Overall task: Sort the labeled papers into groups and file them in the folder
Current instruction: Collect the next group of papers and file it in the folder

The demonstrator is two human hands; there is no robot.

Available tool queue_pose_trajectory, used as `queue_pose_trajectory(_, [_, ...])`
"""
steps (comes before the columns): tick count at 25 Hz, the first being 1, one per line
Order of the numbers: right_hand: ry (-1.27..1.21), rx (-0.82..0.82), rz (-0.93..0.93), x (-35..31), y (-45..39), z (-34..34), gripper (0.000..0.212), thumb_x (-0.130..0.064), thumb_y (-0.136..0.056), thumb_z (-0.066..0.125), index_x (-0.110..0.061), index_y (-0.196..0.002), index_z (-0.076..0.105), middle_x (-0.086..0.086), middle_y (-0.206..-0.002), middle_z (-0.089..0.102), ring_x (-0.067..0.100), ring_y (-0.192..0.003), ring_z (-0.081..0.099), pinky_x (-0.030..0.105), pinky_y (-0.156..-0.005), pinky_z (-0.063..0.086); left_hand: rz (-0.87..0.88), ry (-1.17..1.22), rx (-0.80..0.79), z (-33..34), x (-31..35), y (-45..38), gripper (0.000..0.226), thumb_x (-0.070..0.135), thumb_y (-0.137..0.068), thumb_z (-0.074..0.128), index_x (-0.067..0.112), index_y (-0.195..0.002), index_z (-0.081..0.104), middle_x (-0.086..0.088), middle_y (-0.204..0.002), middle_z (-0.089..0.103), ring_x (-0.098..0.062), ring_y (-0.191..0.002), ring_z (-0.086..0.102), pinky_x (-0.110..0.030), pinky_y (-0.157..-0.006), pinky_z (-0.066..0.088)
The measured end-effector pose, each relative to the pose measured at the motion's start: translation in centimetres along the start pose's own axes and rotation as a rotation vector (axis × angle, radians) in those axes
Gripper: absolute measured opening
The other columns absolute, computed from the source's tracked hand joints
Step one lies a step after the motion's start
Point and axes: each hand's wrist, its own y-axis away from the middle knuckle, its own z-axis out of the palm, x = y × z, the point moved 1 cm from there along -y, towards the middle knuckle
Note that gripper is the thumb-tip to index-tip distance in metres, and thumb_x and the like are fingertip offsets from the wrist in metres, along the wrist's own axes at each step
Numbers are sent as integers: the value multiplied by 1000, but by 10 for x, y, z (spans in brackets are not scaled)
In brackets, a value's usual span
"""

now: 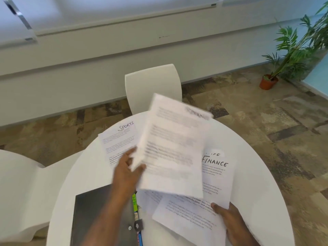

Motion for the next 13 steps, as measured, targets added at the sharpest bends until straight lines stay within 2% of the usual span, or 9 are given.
queue_pose_trajectory(1, [-24, -69, -1, -1, 1, 3, 79, -31, -52, 92, -9, -123, 66, 12, -113, 74, 33, -105, 70, 52, -97, 51, -70, -79, -78, 15, -19, 18, 59, -4, -82, 74, 41, -116, 59, -3, -107, 62, -8, -92, 59, -16, -77, 51])
queue_pose_trajectory(2, [-73, -127, 12, -2, 6, 7, 77, -36, -59, 89, -10, -127, 64, 15, -122, 70, 34, -113, 66, 57, -102, 47, -126, -136, -142, 27, -40, 35, 60, -3, -81, 74, 44, -114, 59, -1, -105, 63, -6, -89, 60, -15, -76, 50])
queue_pose_trajectory(4, [-193, -170, 124, 2, 14, 9, 56, -38, -86, 70, -13, -135, 59, 20, -136, 60, 40, -126, 56, 62, -110, 36, -205, -173, -208, 46, -77, 63, 58, 1, -80, 72, 49, -109, 61, 0, -103, 68, -5, -86, 65, -21, -79, 53])
queue_pose_trajectory(6, [-288, -169, 269, 13, 15, 1, 56, -46, -96, 54, -15, -143, 51, 21, -150, 45, 45, -137, 42, 62, -116, 25, -271, -242, -220, 53, -105, 78, 55, 2, -83, 71, 48, -111, 56, 9, -104, 68, 3, -89, 62, -13, -78, 50])
queue_pose_trajectory(7, [-355, -191, 301, 19, 11, -3, 62, -54, -97, 47, -14, -144, 50, 22, -154, 37, 48, -140, 34, 61, -116, 24, -276, -288, -225, 55, -116, 82, 55, 4, -84, 70, 48, -112, 53, 13, -108, 67, 7, -93, 60, -11, -79, 48])
queue_pose_trajectory(8, [-403, -221, 332, 16, 15, -4, 69, -62, -94, 40, -13, -140, 54, 24, -153, 37, 50, -138, 34, 62, -112, 31, -283, -320, -236, 57, -124, 85, 54, 6, -85, 70, 47, -114, 52, 13, -111, 66, 4, -98, 61, -14, -83, 49])
queue_pose_trajectory(9, [-433, -215, 394, 17, 15, -6, 73, -65, -88, 41, -11, -131, 64, 26, -144, 48, 49, -132, 43, 62, -105, 41, -297, -341, -259, 59, -129, 88, 53, 8, -86, 69, 46, -116, 51, 10, -114, 66, -2, -100, 62, -19, -88, 50])
queue_pose_trajectory(11, [-314, -133, 382, 23, 17, -10, 69, -54, -74, 67, -3, -121, 70, 24, -124, 66, 46, -118, 60, 59, -101, 46, -330, -407, -319, 63, -134, 92, 51, 11, -88, 68, 46, -120, 48, 7, -112, 65, -8, -100, 60, -19, -89, 47])
queue_pose_trajectory(13, [-19, -26, 249, 34, 13, -18, 92, -41, -39, 97, -2, -117, 69, 19, -111, 73, 39, -107, 67, 56, -103, 45, -311, -447, -362, 64, -138, 92, 44, 17, -90, 67, 44, -120, 49, 9, -108, 63, -4, -92, 61, -12, -82, 45])
